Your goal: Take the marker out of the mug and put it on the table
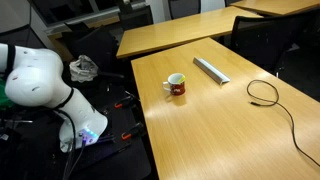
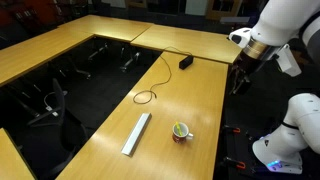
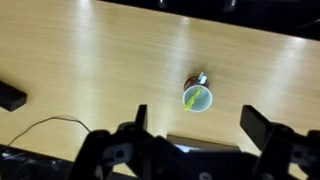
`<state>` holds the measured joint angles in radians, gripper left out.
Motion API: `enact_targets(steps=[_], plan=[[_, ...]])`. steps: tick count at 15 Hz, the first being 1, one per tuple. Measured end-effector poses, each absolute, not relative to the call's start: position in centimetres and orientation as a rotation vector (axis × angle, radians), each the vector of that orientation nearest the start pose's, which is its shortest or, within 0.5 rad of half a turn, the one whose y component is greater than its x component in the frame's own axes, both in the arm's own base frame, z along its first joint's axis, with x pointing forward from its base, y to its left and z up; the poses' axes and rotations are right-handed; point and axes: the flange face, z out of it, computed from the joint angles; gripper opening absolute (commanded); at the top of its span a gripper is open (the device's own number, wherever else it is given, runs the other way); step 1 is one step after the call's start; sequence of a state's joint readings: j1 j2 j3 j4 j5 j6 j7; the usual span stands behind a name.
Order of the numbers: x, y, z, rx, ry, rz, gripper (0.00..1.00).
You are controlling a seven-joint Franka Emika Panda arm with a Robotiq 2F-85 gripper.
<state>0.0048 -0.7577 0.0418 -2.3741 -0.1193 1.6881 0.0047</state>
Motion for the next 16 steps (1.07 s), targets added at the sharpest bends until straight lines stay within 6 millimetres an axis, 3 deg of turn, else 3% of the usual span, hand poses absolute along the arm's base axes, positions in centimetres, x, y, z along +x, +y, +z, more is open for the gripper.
enact_targets(steps=[9, 12, 16], plan=[[32.8, 0.8, 57.9, -3.283, -0.058, -0.126, 1.0], [34.5, 0.7, 54.3, -3.235, 0.137, -0.216, 1.0], [37.2, 0.6, 46.6, -3.168, 0.348, -0.341, 1.0]])
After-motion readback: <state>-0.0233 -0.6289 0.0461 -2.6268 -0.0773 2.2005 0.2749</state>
